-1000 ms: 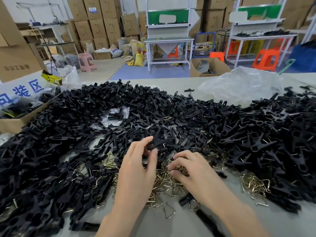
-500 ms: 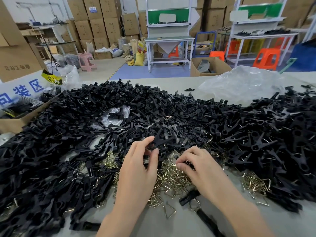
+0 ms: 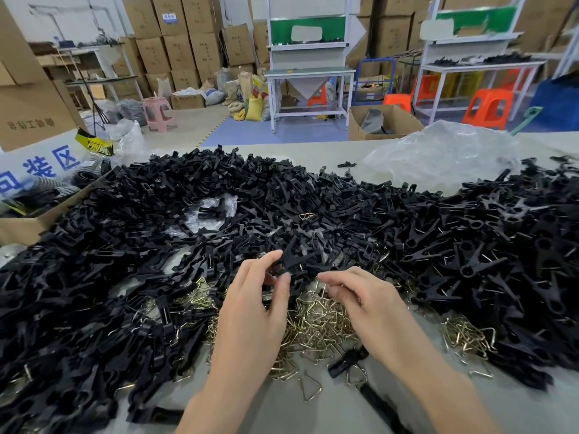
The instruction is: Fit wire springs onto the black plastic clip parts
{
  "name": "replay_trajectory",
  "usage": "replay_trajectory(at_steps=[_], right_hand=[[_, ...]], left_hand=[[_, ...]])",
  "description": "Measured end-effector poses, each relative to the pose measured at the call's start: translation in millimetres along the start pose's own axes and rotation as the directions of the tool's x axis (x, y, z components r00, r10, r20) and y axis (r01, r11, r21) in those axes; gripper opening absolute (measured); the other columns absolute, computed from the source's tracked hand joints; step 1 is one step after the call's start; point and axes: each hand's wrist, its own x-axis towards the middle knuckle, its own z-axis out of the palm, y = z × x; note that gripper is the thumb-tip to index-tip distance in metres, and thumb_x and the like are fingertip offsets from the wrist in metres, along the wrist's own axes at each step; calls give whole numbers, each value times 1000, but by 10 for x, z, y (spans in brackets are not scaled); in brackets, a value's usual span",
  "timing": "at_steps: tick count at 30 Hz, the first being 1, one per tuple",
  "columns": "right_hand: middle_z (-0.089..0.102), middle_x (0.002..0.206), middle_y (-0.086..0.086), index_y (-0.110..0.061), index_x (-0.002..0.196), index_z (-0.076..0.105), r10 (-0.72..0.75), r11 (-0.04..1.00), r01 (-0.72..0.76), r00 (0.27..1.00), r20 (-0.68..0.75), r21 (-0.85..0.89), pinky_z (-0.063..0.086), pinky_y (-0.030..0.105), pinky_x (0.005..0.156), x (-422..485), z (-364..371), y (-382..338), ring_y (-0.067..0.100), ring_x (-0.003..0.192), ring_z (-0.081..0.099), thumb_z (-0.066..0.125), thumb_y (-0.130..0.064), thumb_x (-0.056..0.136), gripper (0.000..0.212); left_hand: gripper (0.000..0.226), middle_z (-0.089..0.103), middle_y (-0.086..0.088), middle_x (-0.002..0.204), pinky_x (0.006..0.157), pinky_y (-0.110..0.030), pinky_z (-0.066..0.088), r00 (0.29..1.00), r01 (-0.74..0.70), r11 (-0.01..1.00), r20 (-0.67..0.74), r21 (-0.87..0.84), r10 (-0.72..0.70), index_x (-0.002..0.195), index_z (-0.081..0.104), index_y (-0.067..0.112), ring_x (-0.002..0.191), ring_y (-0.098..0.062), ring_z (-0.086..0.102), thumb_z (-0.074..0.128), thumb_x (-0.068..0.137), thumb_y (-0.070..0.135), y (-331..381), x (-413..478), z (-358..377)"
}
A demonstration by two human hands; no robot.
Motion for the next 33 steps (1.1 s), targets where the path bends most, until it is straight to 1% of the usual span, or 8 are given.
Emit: replay_trajectory(at_steps=[4, 8, 10, 13, 14, 16, 22, 33], right_hand=[[67, 99, -20, -31, 111, 76, 13, 999, -12, 999, -34, 31, 46, 10, 83, 0, -2, 2, 0, 96, 65, 65, -14, 98, 24], [76, 92, -16, -37, 102, 75, 171, 928, -144, 984, -49, 343, 50, 9, 77, 20, -83, -53, 2, 87, 72, 72, -15, 92, 24], [78, 86, -6, -32, 100, 77, 282, 805, -220, 959, -28, 550, 55, 13, 74, 50, -131, -69, 10, 81, 74, 74, -13, 90, 22], [75, 81, 4, -17, 98, 80, 408, 502, -258, 912, 37, 825, 58, 19, 69, 93, -194, -62, 14, 73, 72, 78, -14, 78, 21], [74, 81, 6, -14, 99, 80, 419, 415, -267, 905, 77, 870, 59, 21, 68, 101, -201, -55, 13, 71, 71, 78, -15, 73, 26], [73, 82, 6, -13, 100, 79, 411, 336, -310, 898, 158, 889, 59, 23, 68, 109, -199, -45, 14, 70, 71, 80, -16, 67, 34], [73, 85, 4, -23, 101, 81, 348, 350, -387, 899, 266, 853, 59, 24, 71, 101, -165, -73, 11, 71, 68, 87, -26, 54, 47], [74, 88, 4, -17, 111, 79, 242, 277, -416, 903, 356, 866, 60, 27, 79, 82, -210, -46, 12, 77, 67, 78, -17, 71, 40]], left_hand=[[37, 51, 30, 112, 77, -30, 55, 1000, -7, 1000, 7, 3, 7, 132, 51, 36, 103, 0, 57, 46, 97, 49, -2, -1, -6], [34, 52, 29, 113, 77, -21, 50, 1000, -14, 1000, 25, -16, 14, 131, 52, 38, 105, 2, 56, 50, 98, 44, 5, -4, -11], [31, 53, 28, 112, 79, -13, 46, 998, -25, 999, 50, -35, 27, 129, 53, 38, 106, 1, 56, 53, 98, 38, 18, -9, -18], [31, 52, 30, 113, 83, -4, 39, 993, -53, 998, 107, -41, 57, 129, 53, 38, 106, 3, 55, 53, 98, 35, 59, -14, -27], [32, 51, 31, 115, 85, -4, 38, 990, -61, 997, 125, -41, 66, 129, 53, 38, 108, 5, 55, 52, 98, 36, 70, -18, -28], [33, 50, 32, 117, 90, -4, 37, 984, -76, 996, 157, -39, 81, 131, 52, 38, 112, 6, 54, 51, 98, 36, 81, -26, -25], [33, 51, 31, 118, 91, -7, 39, 971, -108, 992, 209, -64, 119, 131, 51, 40, 113, 1, 55, 49, 98, 37, 98, -39, -31], [34, 55, 25, 119, 84, -12, 45, 967, -93, 985, 222, -142, 124, 131, 51, 44, 109, -2, 57, 50, 99, 35, 69, -50, -16]])
